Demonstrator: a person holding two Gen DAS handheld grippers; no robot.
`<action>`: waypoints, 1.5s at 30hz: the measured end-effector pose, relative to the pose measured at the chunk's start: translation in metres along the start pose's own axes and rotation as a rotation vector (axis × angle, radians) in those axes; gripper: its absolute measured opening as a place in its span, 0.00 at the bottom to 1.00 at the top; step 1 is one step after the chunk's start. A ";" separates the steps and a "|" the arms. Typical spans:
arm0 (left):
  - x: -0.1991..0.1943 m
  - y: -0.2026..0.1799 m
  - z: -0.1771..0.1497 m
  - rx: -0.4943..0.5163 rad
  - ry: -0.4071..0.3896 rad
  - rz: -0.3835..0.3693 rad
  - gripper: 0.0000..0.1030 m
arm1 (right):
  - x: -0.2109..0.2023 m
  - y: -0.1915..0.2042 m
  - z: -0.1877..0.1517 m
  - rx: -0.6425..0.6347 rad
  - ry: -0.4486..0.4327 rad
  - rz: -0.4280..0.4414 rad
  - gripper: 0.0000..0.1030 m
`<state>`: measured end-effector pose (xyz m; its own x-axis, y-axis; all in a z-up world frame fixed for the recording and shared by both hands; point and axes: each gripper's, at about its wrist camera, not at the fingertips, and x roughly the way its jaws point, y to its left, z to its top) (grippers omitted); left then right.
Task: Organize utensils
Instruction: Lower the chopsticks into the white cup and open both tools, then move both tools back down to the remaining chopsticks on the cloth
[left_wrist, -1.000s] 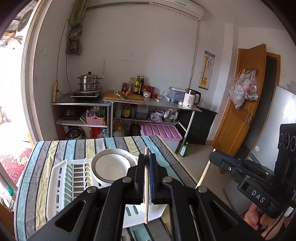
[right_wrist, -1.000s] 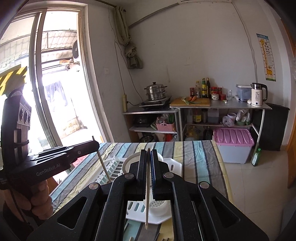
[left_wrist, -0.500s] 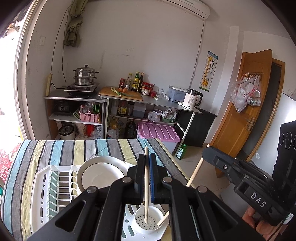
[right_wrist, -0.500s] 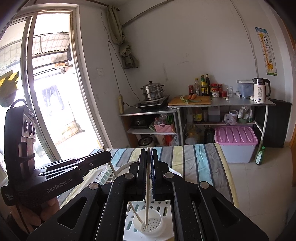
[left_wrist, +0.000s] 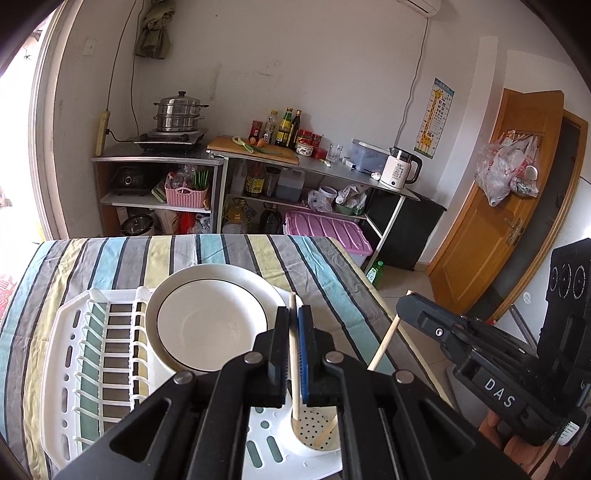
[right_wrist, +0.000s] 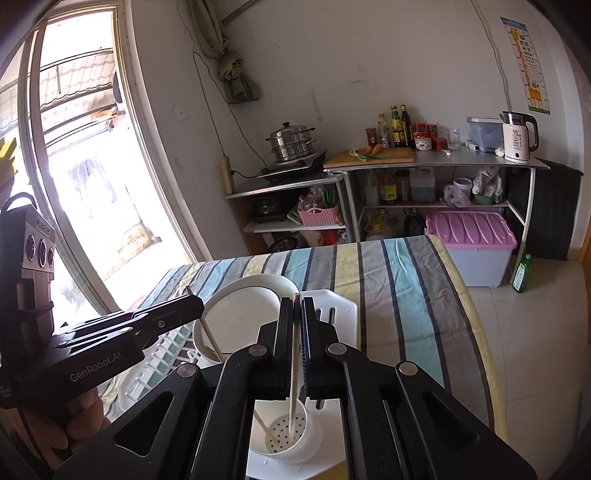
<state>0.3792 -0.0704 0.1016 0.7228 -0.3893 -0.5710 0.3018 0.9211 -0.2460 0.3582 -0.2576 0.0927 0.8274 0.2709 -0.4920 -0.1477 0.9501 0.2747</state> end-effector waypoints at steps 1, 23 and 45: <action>0.001 0.002 0.000 0.004 0.002 0.008 0.05 | -0.001 0.000 0.001 0.000 0.003 0.003 0.04; -0.083 0.000 -0.060 0.045 -0.072 0.073 0.23 | -0.085 0.030 -0.048 -0.075 -0.030 0.005 0.16; -0.180 -0.006 -0.216 0.080 -0.037 0.101 0.23 | -0.176 0.054 -0.193 -0.066 0.055 0.025 0.16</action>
<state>0.1133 -0.0074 0.0368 0.7738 -0.2956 -0.5603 0.2742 0.9536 -0.1245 0.1001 -0.2237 0.0347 0.7920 0.3014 -0.5309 -0.2051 0.9504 0.2336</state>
